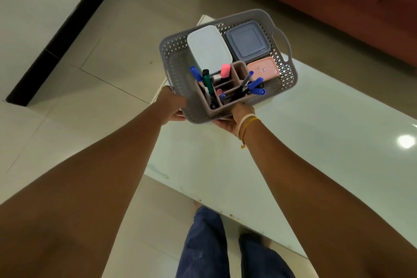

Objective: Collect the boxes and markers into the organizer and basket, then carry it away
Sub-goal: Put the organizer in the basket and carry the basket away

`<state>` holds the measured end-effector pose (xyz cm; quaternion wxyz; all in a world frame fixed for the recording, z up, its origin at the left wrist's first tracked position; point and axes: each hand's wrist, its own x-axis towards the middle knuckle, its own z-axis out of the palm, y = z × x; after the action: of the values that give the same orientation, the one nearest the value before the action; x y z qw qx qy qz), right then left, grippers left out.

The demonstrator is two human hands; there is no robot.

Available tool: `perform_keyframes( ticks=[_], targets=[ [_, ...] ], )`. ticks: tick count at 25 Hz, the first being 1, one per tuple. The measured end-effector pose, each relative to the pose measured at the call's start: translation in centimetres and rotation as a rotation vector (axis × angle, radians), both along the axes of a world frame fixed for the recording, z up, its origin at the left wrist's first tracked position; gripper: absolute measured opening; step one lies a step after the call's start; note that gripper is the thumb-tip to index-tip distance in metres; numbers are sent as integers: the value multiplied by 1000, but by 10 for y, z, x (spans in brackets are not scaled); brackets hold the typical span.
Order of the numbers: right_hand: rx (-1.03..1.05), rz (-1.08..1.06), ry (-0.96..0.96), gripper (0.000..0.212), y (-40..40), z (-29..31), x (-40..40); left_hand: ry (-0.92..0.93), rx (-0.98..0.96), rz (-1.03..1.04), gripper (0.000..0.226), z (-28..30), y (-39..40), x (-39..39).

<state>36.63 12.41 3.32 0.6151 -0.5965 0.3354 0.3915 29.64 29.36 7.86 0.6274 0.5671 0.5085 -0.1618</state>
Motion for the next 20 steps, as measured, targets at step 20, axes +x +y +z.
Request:
perform_keyframes(
  ticks=[20],
  targets=[
    [-235,361,-129,30,-189,2,-210,-25,-186,253,43,-47,-130,-255]
  ],
)
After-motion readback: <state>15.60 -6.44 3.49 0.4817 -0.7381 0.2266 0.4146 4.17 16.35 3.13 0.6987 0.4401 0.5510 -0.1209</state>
